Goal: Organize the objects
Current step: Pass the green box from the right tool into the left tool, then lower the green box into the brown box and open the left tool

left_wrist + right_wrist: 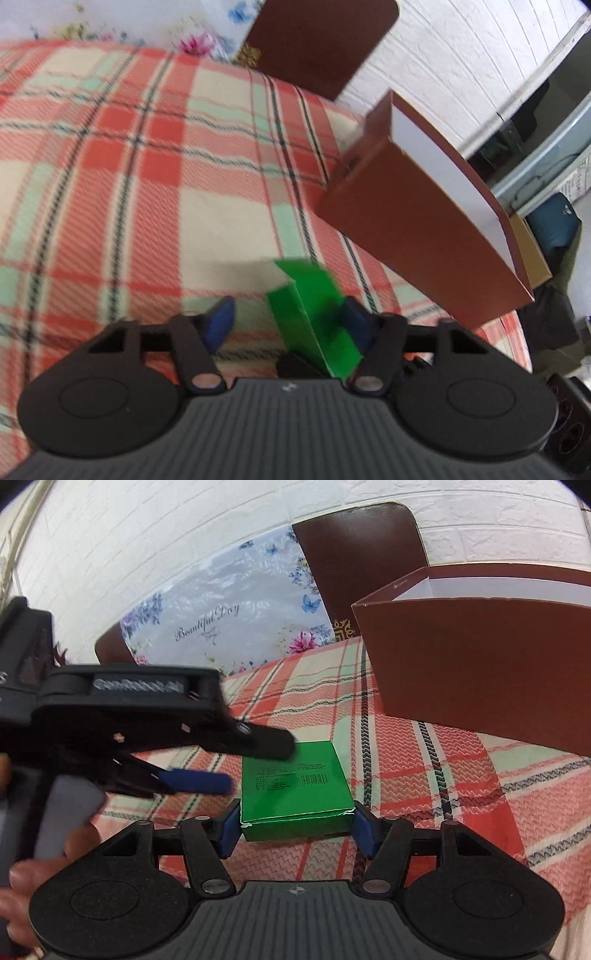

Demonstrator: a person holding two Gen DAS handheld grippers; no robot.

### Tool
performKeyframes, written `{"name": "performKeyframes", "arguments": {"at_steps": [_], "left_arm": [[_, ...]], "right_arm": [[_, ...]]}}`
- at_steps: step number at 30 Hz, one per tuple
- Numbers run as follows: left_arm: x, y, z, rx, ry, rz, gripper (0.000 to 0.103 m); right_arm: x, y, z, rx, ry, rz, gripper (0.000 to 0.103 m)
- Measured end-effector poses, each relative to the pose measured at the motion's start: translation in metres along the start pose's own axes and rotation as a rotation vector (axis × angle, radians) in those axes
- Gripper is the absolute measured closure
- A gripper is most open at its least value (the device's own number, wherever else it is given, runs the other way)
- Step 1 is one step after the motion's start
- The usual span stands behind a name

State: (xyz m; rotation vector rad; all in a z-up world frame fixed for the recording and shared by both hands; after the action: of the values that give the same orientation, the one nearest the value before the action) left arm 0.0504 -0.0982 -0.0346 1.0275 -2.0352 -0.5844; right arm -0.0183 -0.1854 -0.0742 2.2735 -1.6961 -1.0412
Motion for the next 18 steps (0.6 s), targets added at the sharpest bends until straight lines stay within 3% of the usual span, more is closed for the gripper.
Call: {"name": "performKeyframes", "arguments": {"at_steps": [1,5,13,15,17,18], "left_arm": [[0.005,-0.001,0.001,-0.006,0.007,0.023,0.057],[0.035,0.006,-0.017,0.029,-0.055,0.062,0.06],[0.126,0.003,-0.076,0.11,-0.266,0.154,0.058],[0.142,-0.008,-0.088,0.121,-0.306,0.141,0.052],[0.149,-0.018,-0.098,0.152,-0.351,0.072,0.034],[0.151,-0.025,-0.102,0.173,-0.376,0.023,0.032]], "right_arm": [[0.001,0.003,0.0,0.008,-0.005,-0.007,0.044],[0.007,0.017,-0.007,0.049,-0.011,-0.009,0.045],[0.02,0.064,-0.065,0.336,0.12,0.126,0.044],[0.034,0.068,-0.08,0.363,0.114,0.151,0.044],[0.051,0.07,-0.095,0.377,0.103,0.177,0.044],[0.057,0.067,-0.102,0.383,0.102,0.201,0.044]]}}
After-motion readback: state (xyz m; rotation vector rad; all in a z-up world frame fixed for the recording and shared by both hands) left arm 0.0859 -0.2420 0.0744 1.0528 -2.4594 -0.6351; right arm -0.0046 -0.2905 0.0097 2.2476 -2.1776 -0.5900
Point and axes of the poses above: each gripper's, at about its wrist camera, not at the fingertips, and y roughly against the way its jaws point, x to its right, z to its underside, the point moved 7 cm from there along -y, roughly the way its jaws point, and after that the axes turned 7 degrees about -y, right-handed, at the moved point
